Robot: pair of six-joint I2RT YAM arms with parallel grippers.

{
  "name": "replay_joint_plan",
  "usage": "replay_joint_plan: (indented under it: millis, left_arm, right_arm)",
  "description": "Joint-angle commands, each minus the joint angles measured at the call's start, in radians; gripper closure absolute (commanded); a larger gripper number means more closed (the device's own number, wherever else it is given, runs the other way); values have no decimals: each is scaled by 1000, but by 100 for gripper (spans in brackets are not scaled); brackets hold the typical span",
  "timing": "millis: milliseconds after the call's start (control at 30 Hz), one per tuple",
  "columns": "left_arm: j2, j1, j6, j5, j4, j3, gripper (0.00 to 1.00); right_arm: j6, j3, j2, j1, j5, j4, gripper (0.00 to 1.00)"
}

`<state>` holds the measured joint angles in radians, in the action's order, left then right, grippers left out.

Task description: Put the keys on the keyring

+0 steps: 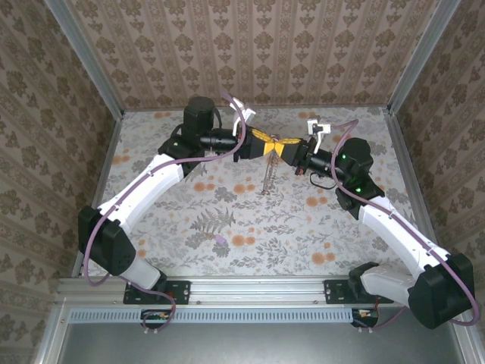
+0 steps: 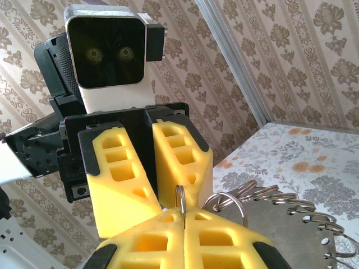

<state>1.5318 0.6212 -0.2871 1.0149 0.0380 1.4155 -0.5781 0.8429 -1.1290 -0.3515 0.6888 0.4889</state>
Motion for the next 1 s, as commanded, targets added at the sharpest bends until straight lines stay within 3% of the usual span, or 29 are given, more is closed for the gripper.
replay_joint_plan:
  millis: [0,167,300,400,533,667,967]
  left_arm:
    - [1,3,26,26,-28,36,84]
    - [1,6,32,34,-33,33,100]
    - [-11,8,52,13,-33,19,100]
    - [-38,8,72,-36,-56,-16,100]
    - [-95,13,112,-96,-119,-81,100]
    - [-147,28,176,-152,-186,-148,100]
    - [-182,43,247,-179,-236,-198,100]
  right_arm:
    - [18,24,30,-4,17,21,100]
    - [27,25,37,-5,18,4,100]
    - [38,33,52,-2,12,-33,97]
    - [41,31,95,24,-25,-88,62]
    - [36,21,182,69,-105,-186,42]
    - [18,9,240,99,-172,-273,37]
    - [-21,-24,254,105,-136,-245,36]
